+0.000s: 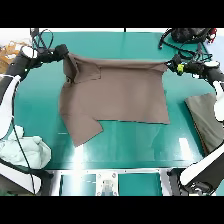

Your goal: Fold the shirts.

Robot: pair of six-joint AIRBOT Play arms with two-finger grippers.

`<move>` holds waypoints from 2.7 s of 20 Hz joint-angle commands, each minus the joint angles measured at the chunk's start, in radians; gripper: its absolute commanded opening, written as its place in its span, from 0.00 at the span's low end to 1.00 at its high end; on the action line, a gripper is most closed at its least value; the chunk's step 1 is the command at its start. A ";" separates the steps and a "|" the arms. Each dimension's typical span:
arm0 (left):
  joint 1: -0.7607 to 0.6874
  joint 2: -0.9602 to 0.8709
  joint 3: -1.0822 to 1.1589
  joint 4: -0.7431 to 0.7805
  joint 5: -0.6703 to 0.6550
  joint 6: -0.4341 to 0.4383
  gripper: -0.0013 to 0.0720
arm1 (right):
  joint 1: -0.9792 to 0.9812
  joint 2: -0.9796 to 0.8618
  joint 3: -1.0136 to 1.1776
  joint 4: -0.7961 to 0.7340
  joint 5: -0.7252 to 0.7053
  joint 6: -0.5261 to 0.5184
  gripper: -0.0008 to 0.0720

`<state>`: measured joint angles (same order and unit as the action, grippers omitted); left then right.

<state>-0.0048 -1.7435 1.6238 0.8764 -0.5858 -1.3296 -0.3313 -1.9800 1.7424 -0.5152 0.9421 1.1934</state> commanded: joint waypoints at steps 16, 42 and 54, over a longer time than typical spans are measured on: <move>0.000 -0.002 -0.100 0.367 -0.493 -0.168 0.06 | -0.027 -0.010 -0.042 -0.343 0.277 0.063 0.03; 0.000 0.108 0.097 0.344 -1.135 -0.189 0.05 | -0.165 0.522 -0.608 -0.503 0.461 0.192 0.03; 0.000 0.691 -0.958 0.378 -0.537 -0.317 0.65 | -0.108 0.886 -1.214 -0.407 0.121 0.243 0.51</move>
<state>-0.0040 -1.0981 0.8478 1.3350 -1.2888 -1.6199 -0.4789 -1.1122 0.5964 -0.9527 1.1744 1.4334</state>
